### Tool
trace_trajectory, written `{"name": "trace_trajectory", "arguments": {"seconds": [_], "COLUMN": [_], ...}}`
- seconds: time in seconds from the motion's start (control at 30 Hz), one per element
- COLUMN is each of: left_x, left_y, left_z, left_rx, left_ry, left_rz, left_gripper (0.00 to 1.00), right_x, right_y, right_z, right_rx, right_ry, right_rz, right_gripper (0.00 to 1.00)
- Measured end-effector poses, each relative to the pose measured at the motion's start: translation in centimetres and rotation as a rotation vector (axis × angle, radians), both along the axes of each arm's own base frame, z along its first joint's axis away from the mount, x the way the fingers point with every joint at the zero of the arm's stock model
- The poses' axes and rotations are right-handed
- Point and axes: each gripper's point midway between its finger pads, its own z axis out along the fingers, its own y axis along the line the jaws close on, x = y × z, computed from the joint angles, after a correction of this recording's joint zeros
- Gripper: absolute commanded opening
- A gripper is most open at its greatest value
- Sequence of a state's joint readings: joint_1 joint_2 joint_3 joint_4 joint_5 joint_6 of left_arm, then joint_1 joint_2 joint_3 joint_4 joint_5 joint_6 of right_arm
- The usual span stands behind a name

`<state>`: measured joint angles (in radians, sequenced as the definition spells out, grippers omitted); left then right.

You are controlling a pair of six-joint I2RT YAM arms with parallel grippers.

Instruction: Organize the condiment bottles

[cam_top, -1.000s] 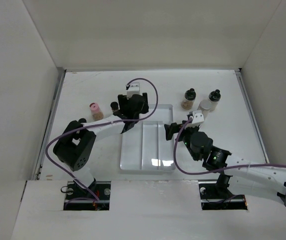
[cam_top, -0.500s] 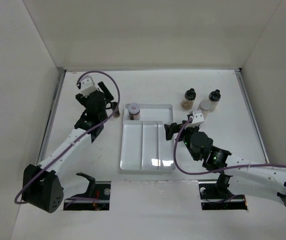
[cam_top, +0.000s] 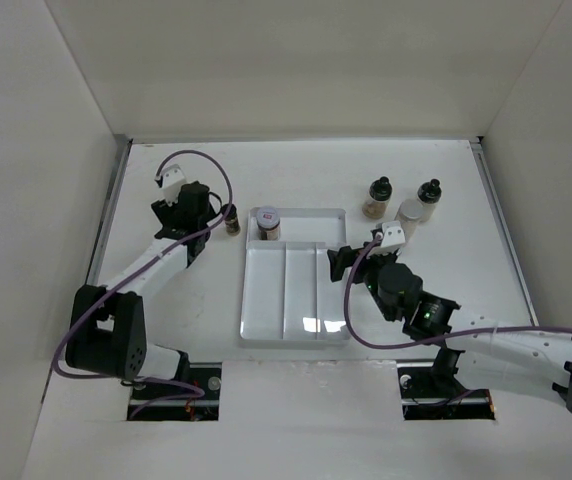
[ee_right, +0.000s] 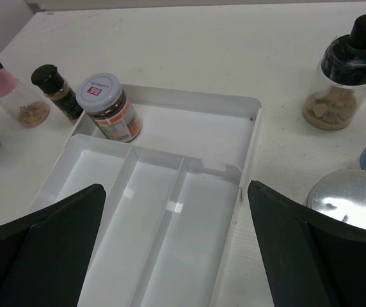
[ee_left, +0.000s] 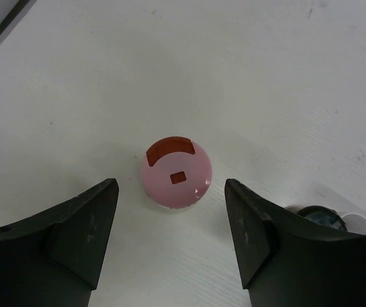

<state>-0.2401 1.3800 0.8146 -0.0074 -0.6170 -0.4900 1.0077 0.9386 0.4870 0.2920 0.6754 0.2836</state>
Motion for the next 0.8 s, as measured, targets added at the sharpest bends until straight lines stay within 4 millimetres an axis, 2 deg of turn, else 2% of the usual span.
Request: {"name": "trace_trajectory", "arguments": {"seconds": [0.13,0.27,0.33,0.43,0.5,0.57,0.73,0.8], "left_x": [0.2,0.3,0.4,0.6,0.5,0.4,-0.8,-1.2], "left_y": [0.7,0.7,0.6,0.1,-0.3,-0.9,-2.8,-4.5], "left_z": [-1.8,-3.3,-3.4,-2.7,-1.3,0.8,7.5,9.9], "left_rx": [0.010,0.011,0.010,0.005,-0.001,-0.007,-0.038,-0.050], "left_ry": [0.046,0.080,0.078,0.055,0.018,-0.038,-0.215,-0.267], "left_rz": [0.019,0.019,0.017,0.005,-0.005,-0.019,-0.065,-0.106], "left_gripper": [0.62,0.44,0.38,0.33,0.30,0.29,0.29,0.29], "right_x": [0.0,0.0,0.0,0.1,0.1,0.1,0.1,0.1], "right_y": [0.0,0.0,0.0,0.1,0.1,0.2,0.2,0.1], "right_z": [0.0,0.0,-0.1,-0.3,-0.5,-0.6,-0.5,-0.5], "right_rx": [0.001,0.000,-0.003,-0.007,-0.014,-0.017,-0.015,-0.012], "right_ry": [0.000,0.000,0.002,0.005,0.009,0.011,0.010,0.008], "right_rz": [0.000,0.000,0.000,0.000,0.000,0.001,0.002,0.001], "right_gripper": [1.00,1.00,1.00,1.00,1.00,1.00,1.00,1.00]}}
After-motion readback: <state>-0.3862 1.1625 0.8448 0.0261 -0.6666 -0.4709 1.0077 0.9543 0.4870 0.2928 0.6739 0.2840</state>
